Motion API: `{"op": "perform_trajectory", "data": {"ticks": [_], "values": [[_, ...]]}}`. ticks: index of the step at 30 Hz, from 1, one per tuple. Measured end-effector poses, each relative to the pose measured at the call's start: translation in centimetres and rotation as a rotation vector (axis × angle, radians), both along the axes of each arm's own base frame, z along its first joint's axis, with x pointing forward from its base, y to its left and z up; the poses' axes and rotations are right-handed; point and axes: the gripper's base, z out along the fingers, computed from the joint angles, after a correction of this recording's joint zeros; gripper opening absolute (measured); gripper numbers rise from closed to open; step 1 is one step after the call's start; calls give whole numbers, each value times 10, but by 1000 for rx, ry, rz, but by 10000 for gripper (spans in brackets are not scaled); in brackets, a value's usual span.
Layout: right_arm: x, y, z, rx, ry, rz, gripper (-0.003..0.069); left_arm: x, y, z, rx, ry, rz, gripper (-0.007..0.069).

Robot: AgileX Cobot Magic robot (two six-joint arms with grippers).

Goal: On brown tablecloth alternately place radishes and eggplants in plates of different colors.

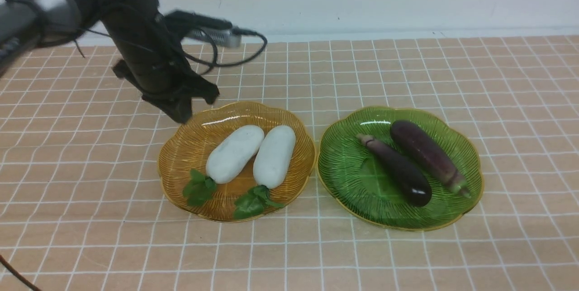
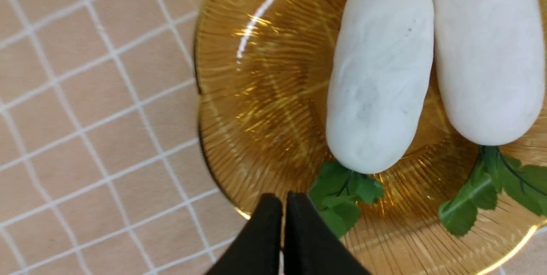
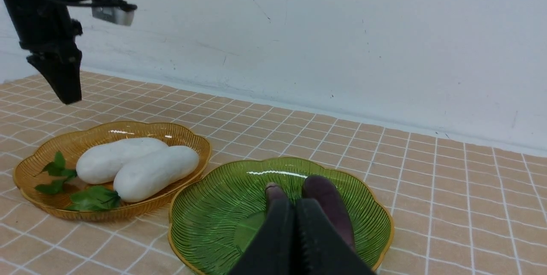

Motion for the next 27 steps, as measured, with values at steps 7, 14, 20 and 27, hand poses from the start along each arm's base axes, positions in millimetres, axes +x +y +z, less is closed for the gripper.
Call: {"op": "perform_trajectory", "data": {"ticks": [7,14,20,27], "values": [[7,-2,-34,-79,88,-60,-15,-10,2,19,-5,-44,0,-4],[10,-7,-50,-133,139,-163,-15,-15,4,28,-8,-62,1,-4],[11,-12,-60,-137,174,-245,-15,-36,8,59,-33,-131,25,-4],[11,-13,-60,-138,172,-261,-15,-69,15,103,-64,-248,34,-4]]}}
